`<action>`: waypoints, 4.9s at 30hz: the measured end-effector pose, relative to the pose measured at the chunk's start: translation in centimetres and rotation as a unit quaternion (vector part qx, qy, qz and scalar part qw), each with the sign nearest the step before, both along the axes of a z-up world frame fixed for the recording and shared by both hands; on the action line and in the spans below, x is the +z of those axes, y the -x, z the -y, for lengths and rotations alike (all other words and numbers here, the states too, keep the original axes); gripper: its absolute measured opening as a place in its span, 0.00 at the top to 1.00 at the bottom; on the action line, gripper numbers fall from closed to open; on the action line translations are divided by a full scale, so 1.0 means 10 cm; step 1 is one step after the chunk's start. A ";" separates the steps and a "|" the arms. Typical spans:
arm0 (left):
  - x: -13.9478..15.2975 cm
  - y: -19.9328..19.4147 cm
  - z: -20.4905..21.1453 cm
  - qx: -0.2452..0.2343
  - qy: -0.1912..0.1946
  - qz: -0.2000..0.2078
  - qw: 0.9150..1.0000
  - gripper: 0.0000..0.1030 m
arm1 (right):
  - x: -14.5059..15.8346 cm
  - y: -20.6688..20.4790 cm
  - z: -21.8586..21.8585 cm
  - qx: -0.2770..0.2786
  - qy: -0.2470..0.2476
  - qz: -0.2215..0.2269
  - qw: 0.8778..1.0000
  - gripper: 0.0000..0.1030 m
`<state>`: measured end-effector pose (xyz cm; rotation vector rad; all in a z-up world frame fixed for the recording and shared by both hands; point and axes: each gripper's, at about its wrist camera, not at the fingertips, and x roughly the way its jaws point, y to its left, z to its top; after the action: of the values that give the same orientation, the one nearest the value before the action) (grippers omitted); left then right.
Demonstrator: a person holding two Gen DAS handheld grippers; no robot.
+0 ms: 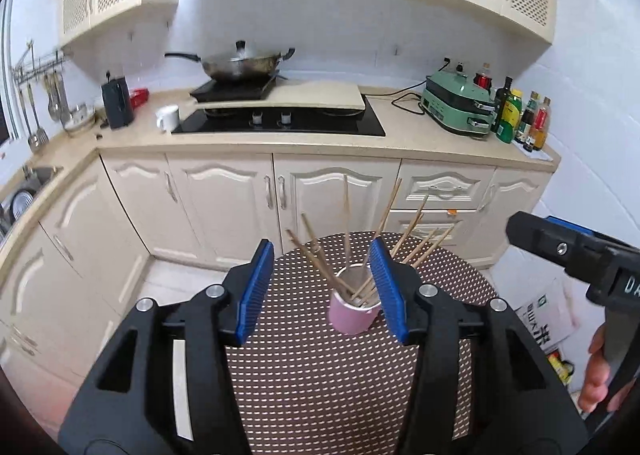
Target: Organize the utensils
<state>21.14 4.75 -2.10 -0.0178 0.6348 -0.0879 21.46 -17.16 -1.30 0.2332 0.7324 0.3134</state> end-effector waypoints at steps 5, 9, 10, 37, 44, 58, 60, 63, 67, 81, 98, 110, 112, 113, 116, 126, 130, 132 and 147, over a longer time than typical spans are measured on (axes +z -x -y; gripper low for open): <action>0.04 0.25 -0.11 -0.016 -0.005 0.001 1.000 0.51 | 0.04 0.38 -0.05 -0.028 0.012 0.003 1.000 0.10; 0.09 0.55 -0.14 -0.023 -0.002 0.005 1.000 0.51 | 0.06 0.63 -0.02 -0.027 0.015 0.003 1.000 0.10; 0.09 0.62 -0.14 -0.021 -0.002 0.005 1.000 0.51 | 0.06 0.71 -0.01 -0.026 0.018 0.004 0.999 0.10; 0.64 3.04 0.49 0.052 0.011 0.038 0.998 0.43 | 0.71 2.80 0.40 0.026 0.060 0.058 0.996 0.08; 0.88 3.34 0.52 0.036 0.013 0.077 0.996 0.41 | 0.88 3.08 0.41 0.014 0.058 0.078 0.995 0.08; 1.12 3.60 0.44 0.020 0.003 0.110 0.994 0.35 | 1.04 3.30 0.35 0.008 0.045 0.098 0.994 0.08; 1.13 3.62 0.43 0.023 0.007 0.114 0.993 0.35 | 1.04 3.32 0.35 0.009 0.046 0.101 0.994 0.08; 1.16 3.64 0.42 0.032 0.008 0.117 0.993 0.35 | 1.04 3.32 0.36 0.011 0.044 0.103 0.994 0.08; 1.16 3.65 0.45 0.031 0.004 0.118 0.993 0.32 | 1.05 3.32 0.36 0.014 0.045 0.104 0.993 0.08; 1.09 3.61 0.44 0.043 -0.002 0.118 0.992 0.27 | 0.94 3.26 0.39 0.014 0.044 0.100 0.994 0.08; 1.04 3.51 0.47 0.039 -0.004 0.111 0.993 0.25 | 0.90 3.21 0.39 0.007 0.039 0.092 0.995 0.08; 1.06 3.53 0.47 0.050 -0.002 0.122 0.991 0.25 | 0.92 3.15 0.44 0.010 0.036 0.089 0.995 0.08; 1.06 3.52 0.47 0.050 -0.002 0.121 0.991 0.25 | 0.92 3.15 0.44 0.009 0.037 0.089 0.995 0.08; 1.06 3.52 0.46 0.049 0.000 0.120 0.992 0.25 | 0.93 3.15 0.44 0.009 0.036 0.088 0.995 0.08; 1.06 3.51 0.46 0.049 -0.002 0.120 0.992 0.25 | 0.93 3.13 0.45 0.011 0.034 0.086 0.996 0.08; 1.05 3.48 0.45 0.046 -0.004 0.116 0.992 0.25 | 0.90 3.09 0.47 0.005 0.033 0.081 0.996 0.08; 1.04 3.43 0.46 0.045 -0.004 0.110 0.993 0.25 | 0.87 3.07 0.48 0.002 0.032 0.078 0.996 0.08; 1.02 3.41 0.45 0.044 -0.002 0.108 0.993 0.25 | 0.85 3.05 0.47 0.000 0.034 0.075 0.997 0.08; 0.94 3.34 0.38 0.048 -0.001 0.094 0.994 0.25 | 0.82 2.95 0.42 0.011 0.034 0.060 0.998 0.08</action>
<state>-12.24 0.92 7.30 -0.0386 0.4459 0.0048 -8.04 -21.32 6.91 0.1413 0.6253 0.3197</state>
